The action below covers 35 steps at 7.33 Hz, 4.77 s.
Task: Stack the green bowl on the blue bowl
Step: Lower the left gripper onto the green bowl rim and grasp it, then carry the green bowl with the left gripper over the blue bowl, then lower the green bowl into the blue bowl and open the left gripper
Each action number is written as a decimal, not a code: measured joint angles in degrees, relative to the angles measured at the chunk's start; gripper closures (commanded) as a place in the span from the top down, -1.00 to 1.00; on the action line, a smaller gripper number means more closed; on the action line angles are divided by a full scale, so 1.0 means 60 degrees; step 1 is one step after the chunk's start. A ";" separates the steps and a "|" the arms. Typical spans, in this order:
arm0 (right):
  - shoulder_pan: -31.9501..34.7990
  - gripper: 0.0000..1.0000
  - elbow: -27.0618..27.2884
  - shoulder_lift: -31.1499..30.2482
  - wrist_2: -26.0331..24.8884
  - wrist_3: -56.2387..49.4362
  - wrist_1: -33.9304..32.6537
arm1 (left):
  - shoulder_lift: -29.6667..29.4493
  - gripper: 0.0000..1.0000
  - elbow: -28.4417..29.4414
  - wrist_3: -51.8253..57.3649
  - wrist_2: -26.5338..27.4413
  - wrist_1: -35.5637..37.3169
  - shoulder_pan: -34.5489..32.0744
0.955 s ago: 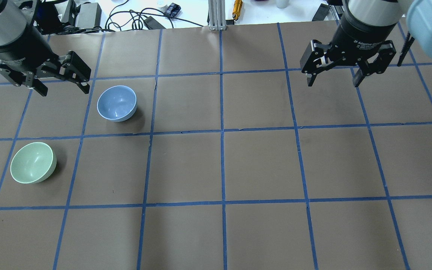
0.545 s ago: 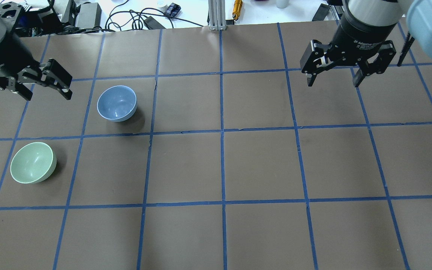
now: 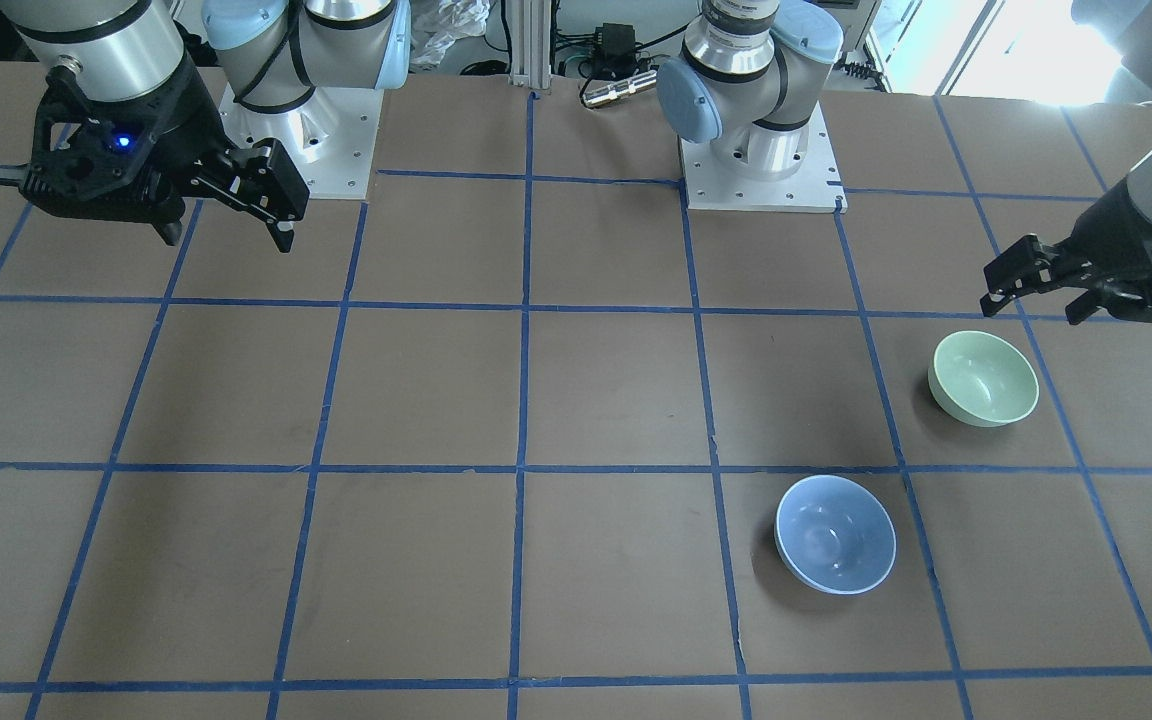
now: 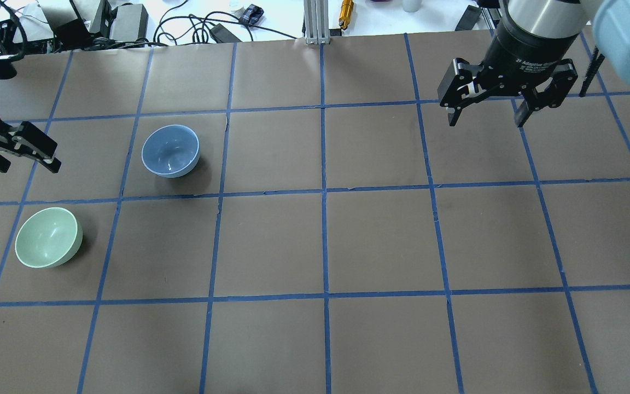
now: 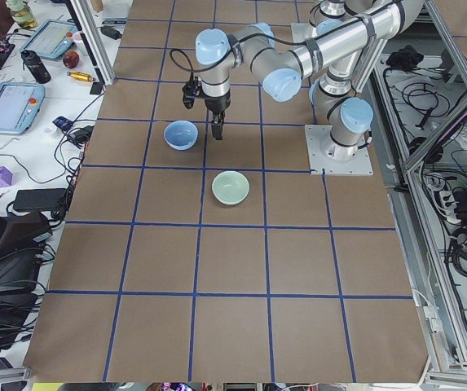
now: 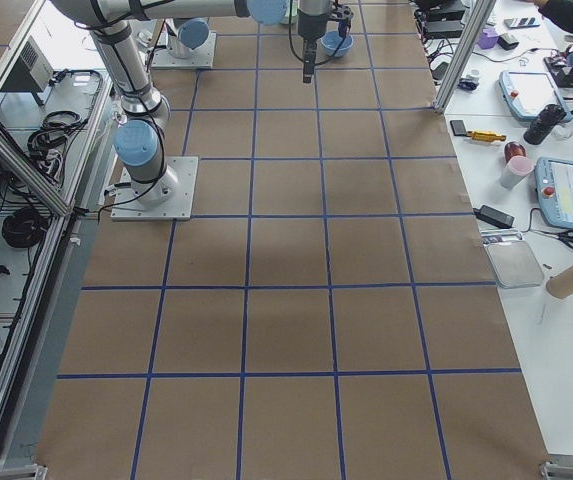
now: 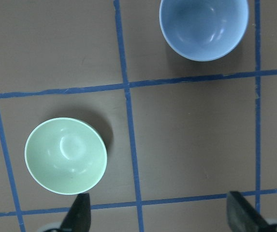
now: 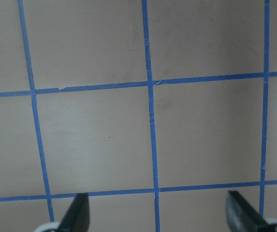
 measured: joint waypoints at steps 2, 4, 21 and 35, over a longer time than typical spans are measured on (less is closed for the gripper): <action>0.0000 1.00 0.0000 0.0000 0.0000 -0.0002 -0.0001 | -0.0594 1.00 -0.0690 0.1084 -0.0001 0.1488 0.0948; 0.0000 1.00 0.0000 0.0000 0.0000 -0.0002 -0.0004 | -0.1202 1.00 -0.1331 0.2063 -0.0059 0.2912 0.1766; 0.0000 1.00 0.0000 0.0000 0.0000 0.0011 -0.0003 | -0.2455 -0.80 0.0062 0.1710 -0.0847 0.1690 0.1752; 0.0000 1.00 0.0000 0.0000 0.0000 0.0013 0.0003 | -0.4170 0.10 0.1606 -0.3923 -0.1929 0.2188 -0.2232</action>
